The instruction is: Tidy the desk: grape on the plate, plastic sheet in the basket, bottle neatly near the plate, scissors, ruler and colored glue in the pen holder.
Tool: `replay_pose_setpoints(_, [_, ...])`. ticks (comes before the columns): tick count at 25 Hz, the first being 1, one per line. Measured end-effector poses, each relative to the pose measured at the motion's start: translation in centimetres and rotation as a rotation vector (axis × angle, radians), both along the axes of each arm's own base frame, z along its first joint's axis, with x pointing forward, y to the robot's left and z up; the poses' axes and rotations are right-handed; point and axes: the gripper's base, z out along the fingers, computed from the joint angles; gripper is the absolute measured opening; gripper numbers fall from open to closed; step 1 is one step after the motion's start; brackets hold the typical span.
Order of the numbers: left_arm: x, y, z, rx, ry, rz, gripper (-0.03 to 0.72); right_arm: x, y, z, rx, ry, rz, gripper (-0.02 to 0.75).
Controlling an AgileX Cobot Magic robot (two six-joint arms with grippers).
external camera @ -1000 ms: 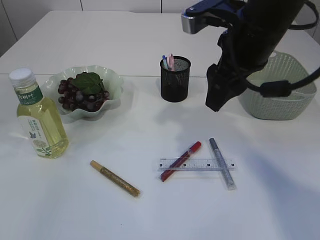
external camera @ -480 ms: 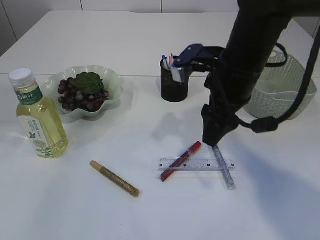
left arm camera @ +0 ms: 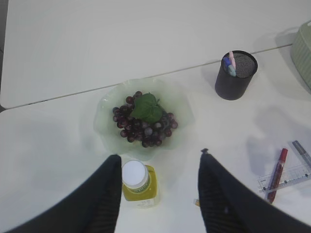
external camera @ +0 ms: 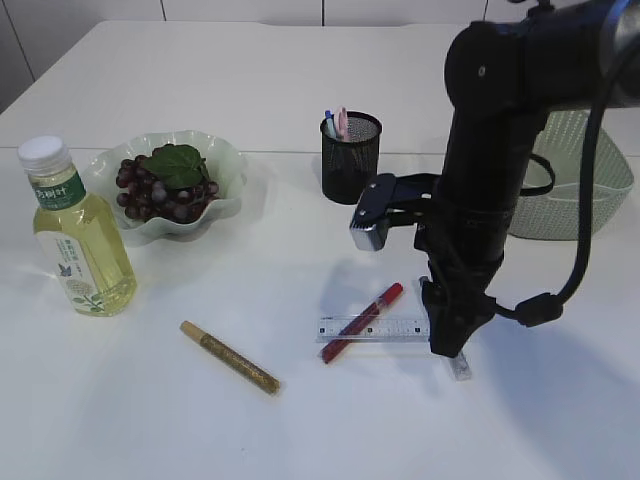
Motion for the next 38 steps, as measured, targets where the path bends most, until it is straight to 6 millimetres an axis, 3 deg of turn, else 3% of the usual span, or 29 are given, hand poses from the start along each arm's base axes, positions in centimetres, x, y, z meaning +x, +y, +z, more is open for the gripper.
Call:
replay_pose_setpoints(4, [0.0,0.0,0.0,0.002,-0.001,0.001,0.372,0.5,0.2,-1.7,-0.011,0.012,0.004,0.539])
replay_pose_setpoints(14, [0.0,0.1,0.0,0.013,-0.006,0.009,0.372,1.8,0.7,-2.2,0.030,-0.103,-0.004,0.540])
replay_pose_setpoints(38, [0.1,0.3,0.0,0.025,-0.012,0.018,0.372,2.3,1.1,-5.2,0.031,-0.052,0.018,0.541])
